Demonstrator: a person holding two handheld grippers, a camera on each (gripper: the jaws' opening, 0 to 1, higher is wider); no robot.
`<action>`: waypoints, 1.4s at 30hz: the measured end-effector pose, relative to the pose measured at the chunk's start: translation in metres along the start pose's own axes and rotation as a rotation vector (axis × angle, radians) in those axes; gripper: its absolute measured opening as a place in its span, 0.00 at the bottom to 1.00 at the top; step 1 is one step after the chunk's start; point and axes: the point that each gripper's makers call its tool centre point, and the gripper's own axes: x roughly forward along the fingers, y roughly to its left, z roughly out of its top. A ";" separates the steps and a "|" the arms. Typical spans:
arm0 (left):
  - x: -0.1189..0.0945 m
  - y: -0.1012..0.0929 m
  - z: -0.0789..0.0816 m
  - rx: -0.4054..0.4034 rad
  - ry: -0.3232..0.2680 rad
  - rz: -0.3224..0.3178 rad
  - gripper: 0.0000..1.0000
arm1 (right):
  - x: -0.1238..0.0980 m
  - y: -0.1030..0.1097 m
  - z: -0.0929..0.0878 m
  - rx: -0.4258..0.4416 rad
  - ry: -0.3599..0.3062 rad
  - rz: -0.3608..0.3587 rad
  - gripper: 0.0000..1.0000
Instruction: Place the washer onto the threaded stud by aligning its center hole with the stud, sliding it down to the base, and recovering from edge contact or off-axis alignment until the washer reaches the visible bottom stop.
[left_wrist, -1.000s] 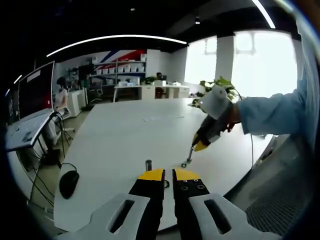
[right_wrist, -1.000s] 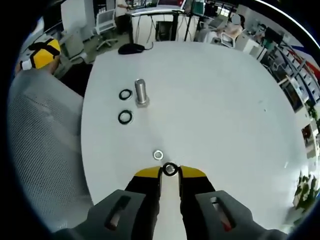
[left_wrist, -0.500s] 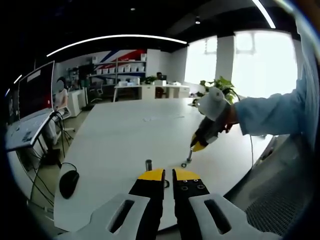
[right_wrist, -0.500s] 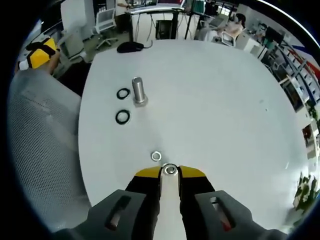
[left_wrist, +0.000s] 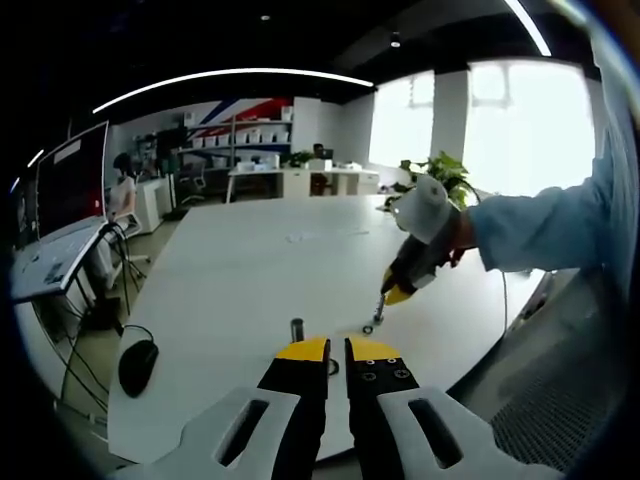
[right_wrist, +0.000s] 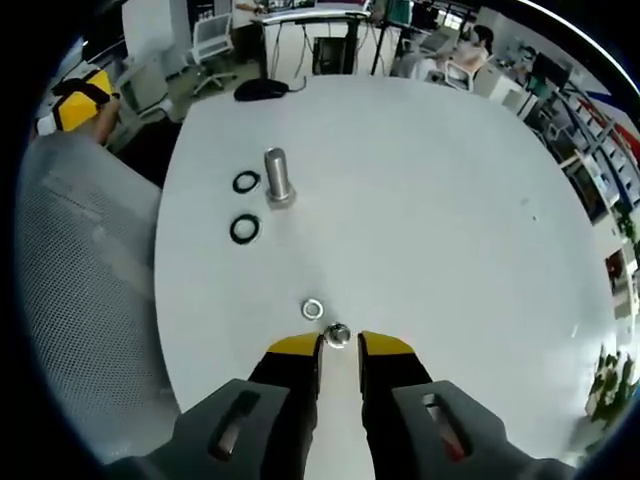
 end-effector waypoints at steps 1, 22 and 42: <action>0.000 0.000 0.000 0.000 0.000 0.000 0.04 | -0.001 0.000 0.000 0.000 0.000 0.000 0.16; 0.000 0.000 0.000 0.002 0.002 -0.003 0.04 | 0.003 0.023 0.002 0.008 -0.008 0.054 0.15; 0.000 0.000 -0.001 -0.001 0.004 -0.003 0.04 | 0.034 0.031 0.001 -0.007 0.026 0.097 0.16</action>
